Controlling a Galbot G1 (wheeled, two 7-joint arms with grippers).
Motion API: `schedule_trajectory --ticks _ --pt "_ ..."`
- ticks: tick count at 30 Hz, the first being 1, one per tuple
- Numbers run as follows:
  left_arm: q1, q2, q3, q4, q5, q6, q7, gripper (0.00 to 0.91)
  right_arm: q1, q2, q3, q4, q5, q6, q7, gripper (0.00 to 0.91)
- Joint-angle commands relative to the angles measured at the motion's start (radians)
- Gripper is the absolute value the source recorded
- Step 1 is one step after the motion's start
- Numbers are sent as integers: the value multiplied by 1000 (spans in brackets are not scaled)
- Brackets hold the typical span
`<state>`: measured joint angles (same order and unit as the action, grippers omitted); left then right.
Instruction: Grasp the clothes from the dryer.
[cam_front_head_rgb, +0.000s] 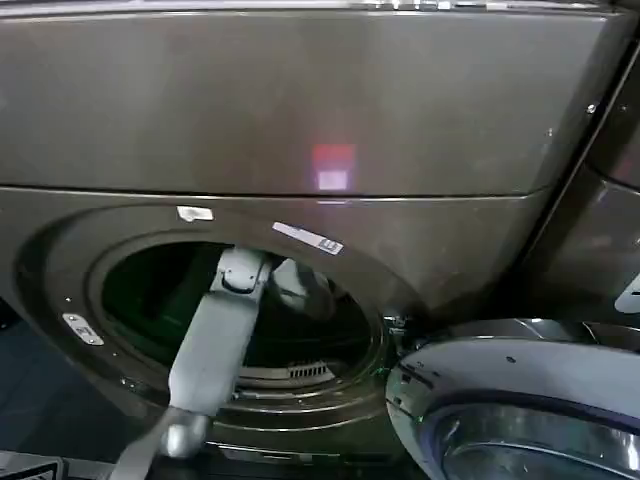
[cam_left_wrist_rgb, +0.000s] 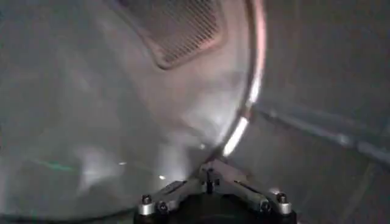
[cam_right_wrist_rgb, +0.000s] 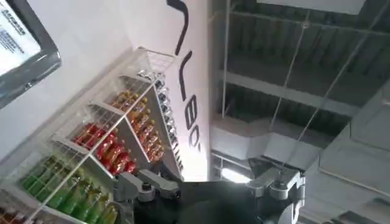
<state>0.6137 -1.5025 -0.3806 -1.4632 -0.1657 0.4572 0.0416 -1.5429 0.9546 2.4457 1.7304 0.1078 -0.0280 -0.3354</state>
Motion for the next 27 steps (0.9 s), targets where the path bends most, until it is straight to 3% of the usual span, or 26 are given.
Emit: schedule_trajectory --ticks 1,13,19,27 --pt "230 -13 -59 -275 -64 -67 -87 0 4 2 5 3 3 0 9 907" --pt "446 -53 -96 -501 57 -124 -48 0 -3 -2 42 7 77 -13 54 907" --pt "504 -54 -91 -562 77 -166 -46 0 -13 4 54 11 75 -23 49 907" --pt "543 -36 -93 -600 82 -154 -37 0 -20 9 60 18 84 -32 43 907"
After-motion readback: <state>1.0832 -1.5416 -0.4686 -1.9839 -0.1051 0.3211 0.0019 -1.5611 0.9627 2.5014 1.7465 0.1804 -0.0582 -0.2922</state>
